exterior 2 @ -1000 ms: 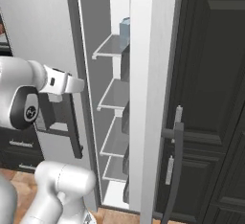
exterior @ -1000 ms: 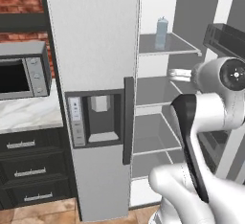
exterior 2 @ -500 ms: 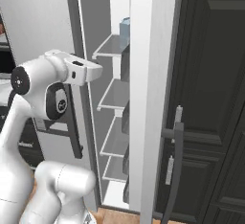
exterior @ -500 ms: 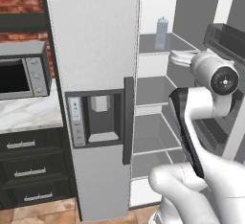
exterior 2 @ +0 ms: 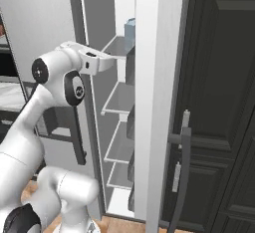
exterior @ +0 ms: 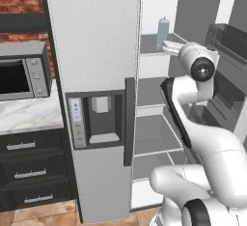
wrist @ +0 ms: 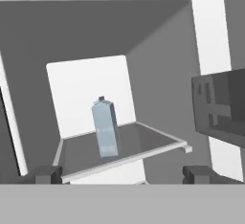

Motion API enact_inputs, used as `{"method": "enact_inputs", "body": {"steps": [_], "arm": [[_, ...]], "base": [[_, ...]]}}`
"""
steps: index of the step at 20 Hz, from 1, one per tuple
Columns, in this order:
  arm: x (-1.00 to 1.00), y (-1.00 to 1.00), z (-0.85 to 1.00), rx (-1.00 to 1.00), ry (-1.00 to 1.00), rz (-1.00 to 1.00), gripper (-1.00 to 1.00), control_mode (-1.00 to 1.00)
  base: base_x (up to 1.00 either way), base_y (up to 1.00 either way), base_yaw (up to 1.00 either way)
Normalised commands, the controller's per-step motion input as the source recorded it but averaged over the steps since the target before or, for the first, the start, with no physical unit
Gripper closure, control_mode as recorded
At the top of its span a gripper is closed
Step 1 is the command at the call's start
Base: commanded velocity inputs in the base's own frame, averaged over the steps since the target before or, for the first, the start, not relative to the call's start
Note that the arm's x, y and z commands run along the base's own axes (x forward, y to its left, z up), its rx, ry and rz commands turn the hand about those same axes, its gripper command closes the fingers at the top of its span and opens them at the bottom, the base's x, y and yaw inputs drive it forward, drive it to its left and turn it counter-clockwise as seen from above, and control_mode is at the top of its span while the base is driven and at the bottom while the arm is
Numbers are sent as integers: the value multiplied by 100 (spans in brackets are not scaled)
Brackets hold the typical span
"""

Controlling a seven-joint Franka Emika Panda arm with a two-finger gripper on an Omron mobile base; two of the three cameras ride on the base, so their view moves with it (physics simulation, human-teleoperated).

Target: Take a sugar cube from the saucer and place it inside the coffee. Then, grab milk from the fridge and place it next to the coffee on the counter to sweeten the coffee.

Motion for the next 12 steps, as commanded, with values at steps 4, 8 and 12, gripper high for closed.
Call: {"method": "enact_inputs", "body": {"steps": [4,8,12], "arm": [[67,0,-2,-4,0,0,-100,-100],[27,0,0,0,0,0,-100,-100],[12,0,-1,0,0,0,-100,-100]], "base": [[0,0,0],[0,0,0],[0,0,0]]}}
